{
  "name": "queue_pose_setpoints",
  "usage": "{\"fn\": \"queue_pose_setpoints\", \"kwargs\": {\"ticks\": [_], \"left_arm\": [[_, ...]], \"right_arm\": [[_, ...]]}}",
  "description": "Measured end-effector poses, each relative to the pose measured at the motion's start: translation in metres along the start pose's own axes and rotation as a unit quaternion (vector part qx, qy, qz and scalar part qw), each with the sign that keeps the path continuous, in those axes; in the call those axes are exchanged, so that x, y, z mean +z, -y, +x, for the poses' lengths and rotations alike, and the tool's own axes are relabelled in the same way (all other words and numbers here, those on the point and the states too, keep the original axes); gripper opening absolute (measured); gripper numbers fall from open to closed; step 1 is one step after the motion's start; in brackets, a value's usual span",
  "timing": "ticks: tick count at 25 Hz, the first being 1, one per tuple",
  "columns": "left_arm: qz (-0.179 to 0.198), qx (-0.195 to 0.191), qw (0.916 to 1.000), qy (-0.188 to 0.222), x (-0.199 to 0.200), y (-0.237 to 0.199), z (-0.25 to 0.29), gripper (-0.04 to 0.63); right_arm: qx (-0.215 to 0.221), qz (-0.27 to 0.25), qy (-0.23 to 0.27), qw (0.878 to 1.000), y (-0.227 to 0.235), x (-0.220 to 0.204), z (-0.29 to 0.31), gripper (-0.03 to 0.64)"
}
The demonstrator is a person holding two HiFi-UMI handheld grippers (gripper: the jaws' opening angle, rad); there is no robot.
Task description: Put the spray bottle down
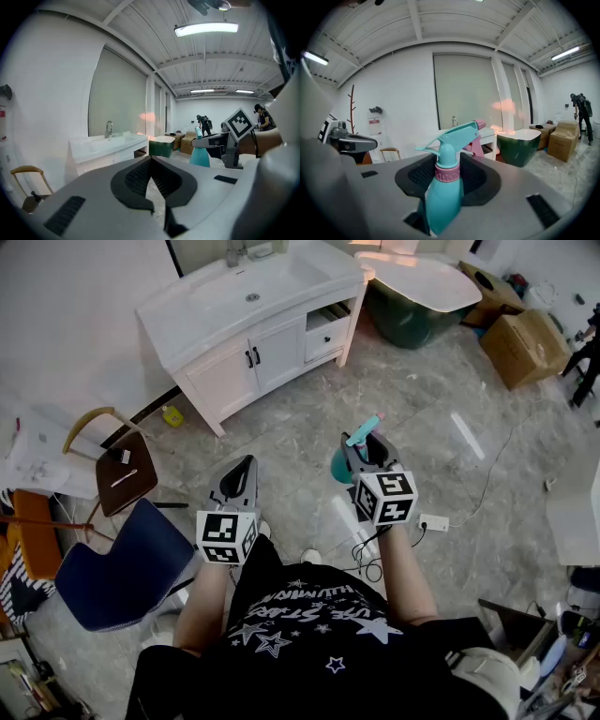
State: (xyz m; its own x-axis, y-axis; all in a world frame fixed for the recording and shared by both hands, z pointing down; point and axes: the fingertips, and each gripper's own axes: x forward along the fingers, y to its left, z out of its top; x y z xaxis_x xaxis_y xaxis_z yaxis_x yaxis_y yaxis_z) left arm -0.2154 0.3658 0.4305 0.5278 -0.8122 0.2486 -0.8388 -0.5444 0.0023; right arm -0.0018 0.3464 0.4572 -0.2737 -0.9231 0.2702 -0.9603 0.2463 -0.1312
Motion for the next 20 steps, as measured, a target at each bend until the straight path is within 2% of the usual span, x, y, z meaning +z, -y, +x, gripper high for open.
{"fn": "queue_pose_setpoints", "kwargs": {"ticks": [7,12,20], "left_arm": [[0.014,0.030,0.9994,0.000,-0.010,0.012,-0.013,0.014],[-0.013,0.037,0.9988,-0.029,-0.029,0.013,-0.013,0.015],[-0.009,0.023,0.9993,-0.029,-0.027,0.032,-0.005,0.015]], "right_arm": [[0.000,0.012,-0.002,1.000,0.014,-0.010,-0.019,0.163],[-0.003,0.010,-0.002,1.000,0.021,-0.012,-0.030,0.161],[-0.017,0.007,0.020,1.000,0.045,-0.005,-0.048,0.163]]}}
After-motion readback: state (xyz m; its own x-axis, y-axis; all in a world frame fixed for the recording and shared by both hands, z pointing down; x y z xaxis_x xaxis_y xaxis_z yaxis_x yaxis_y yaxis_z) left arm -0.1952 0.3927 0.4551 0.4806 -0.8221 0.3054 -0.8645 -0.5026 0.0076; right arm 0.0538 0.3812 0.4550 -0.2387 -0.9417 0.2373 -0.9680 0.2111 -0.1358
